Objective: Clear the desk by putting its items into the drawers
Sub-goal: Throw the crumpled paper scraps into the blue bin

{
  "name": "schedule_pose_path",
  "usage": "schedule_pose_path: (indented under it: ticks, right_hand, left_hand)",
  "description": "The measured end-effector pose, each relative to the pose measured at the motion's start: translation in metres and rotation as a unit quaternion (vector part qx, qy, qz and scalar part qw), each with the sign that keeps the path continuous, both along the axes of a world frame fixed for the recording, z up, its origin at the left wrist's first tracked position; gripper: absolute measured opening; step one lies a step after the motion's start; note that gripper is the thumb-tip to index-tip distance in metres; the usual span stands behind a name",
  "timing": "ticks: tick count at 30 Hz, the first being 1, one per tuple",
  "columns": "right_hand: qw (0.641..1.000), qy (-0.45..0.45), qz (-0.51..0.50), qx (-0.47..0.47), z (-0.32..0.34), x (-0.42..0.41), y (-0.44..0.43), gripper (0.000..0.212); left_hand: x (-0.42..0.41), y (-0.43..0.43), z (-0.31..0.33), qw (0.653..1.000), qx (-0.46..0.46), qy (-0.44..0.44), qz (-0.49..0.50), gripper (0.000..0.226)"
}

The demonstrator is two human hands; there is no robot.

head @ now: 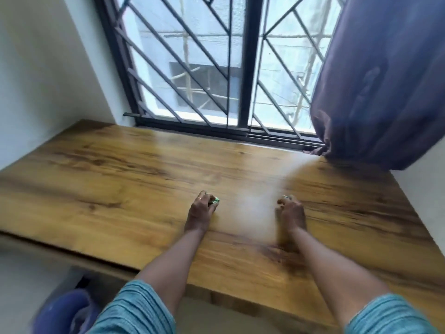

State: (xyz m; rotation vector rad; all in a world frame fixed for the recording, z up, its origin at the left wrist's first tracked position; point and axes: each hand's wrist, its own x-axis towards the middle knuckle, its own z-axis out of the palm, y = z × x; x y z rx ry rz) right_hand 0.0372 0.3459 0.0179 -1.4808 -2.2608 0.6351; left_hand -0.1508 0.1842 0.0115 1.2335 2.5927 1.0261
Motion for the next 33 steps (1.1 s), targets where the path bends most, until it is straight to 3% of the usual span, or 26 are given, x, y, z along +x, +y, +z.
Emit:
schedule_pose_path:
  ticks: [4,11,19,26,33]
  right_hand:
    - [0.986,0.028,0.165,0.010,-0.005,-0.058,-0.059,0.035]
    - [0.914,0.039,0.394,0.086,-0.006,-0.149,-0.179,0.053]
    - [0.850,0.073,0.520,0.052,-0.023,-0.237,-0.317,0.034]
    - [0.793,0.020,0.603,0.083,-0.052,-0.286,-0.432,0.035]
    - [0.782,-0.062,0.618,0.048,-0.084,-0.307,-0.507,0.045]
  left_hand:
    - [-0.008,-0.051,-0.002,0.997,0.000,-0.008,0.072,0.028]
    - [-0.032,-0.165,-0.009,0.977,0.021,-0.044,0.209,0.027]
    - [-0.075,-0.300,-0.019,0.951,0.051,-0.059,0.298,0.027]
    - [-0.112,-0.412,-0.046,0.922,0.037,-0.100,0.373,0.036]
    - [-0.129,-0.480,-0.092,0.864,0.035,-0.219,0.451,0.036]
